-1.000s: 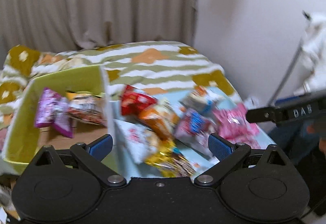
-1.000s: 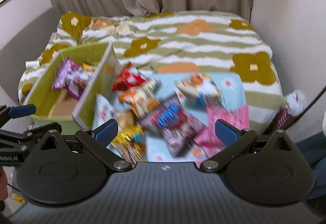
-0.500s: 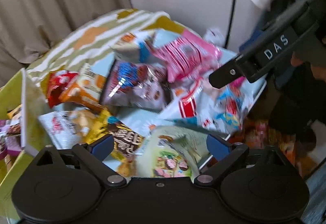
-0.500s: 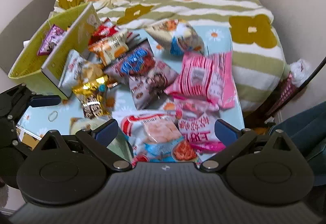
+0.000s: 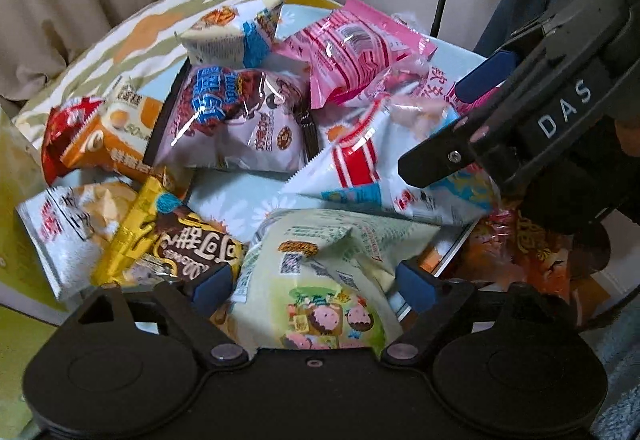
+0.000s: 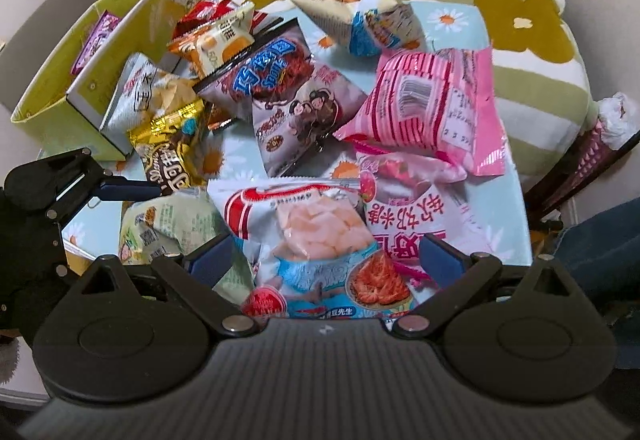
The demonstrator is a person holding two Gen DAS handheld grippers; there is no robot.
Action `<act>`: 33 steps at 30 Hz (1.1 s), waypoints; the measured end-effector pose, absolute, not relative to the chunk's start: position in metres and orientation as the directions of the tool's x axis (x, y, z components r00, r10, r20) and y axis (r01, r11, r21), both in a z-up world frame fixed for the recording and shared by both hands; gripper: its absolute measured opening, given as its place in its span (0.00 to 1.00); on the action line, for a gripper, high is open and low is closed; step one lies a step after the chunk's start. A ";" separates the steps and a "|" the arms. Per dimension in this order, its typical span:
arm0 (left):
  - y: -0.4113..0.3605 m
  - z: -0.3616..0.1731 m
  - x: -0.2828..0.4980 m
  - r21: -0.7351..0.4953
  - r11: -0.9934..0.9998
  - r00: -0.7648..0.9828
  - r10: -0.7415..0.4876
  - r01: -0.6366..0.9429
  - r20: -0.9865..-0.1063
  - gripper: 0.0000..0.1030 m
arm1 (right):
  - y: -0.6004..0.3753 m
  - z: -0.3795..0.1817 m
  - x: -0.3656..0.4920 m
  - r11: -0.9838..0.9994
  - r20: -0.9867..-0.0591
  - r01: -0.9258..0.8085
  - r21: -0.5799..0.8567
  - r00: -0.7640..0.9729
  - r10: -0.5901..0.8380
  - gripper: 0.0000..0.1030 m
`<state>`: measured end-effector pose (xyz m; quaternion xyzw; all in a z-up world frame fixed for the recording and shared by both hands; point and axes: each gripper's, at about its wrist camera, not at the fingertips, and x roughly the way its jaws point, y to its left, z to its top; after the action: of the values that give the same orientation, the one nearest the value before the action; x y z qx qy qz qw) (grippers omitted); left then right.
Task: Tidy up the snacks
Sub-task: 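Return both grippers to the pile and grasp a green bag and a white shrimp-chip bag, then drop the green bag from the left gripper into the box while the right gripper drops the shrimp-chip bag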
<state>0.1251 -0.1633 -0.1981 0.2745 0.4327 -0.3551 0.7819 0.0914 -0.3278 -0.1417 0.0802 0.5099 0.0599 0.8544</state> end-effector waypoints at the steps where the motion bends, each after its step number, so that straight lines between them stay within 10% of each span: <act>1: -0.163 -0.199 0.126 0.114 0.601 0.367 -0.316 0.791 -0.875 0.86 | -0.328 -0.144 0.092 0.980 -0.864 -0.021 0.199 0.468 0.186 1.00; 24: -0.138 -0.190 0.109 0.143 0.697 0.442 -0.269 0.702 -0.856 0.59 | -0.321 -0.163 0.112 0.963 -0.875 -0.041 0.267 0.409 0.259 1.00; 33: -0.130 -0.175 0.104 0.141 0.712 0.469 -0.287 0.688 -0.835 0.59 | -0.321 -0.153 0.103 0.955 -0.861 -0.024 0.295 0.427 0.277 0.82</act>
<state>0.1044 -0.1300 -0.1752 0.2371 0.4220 -0.2960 0.8235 0.1032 -0.3215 -0.1530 0.1196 0.5277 0.0901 0.8361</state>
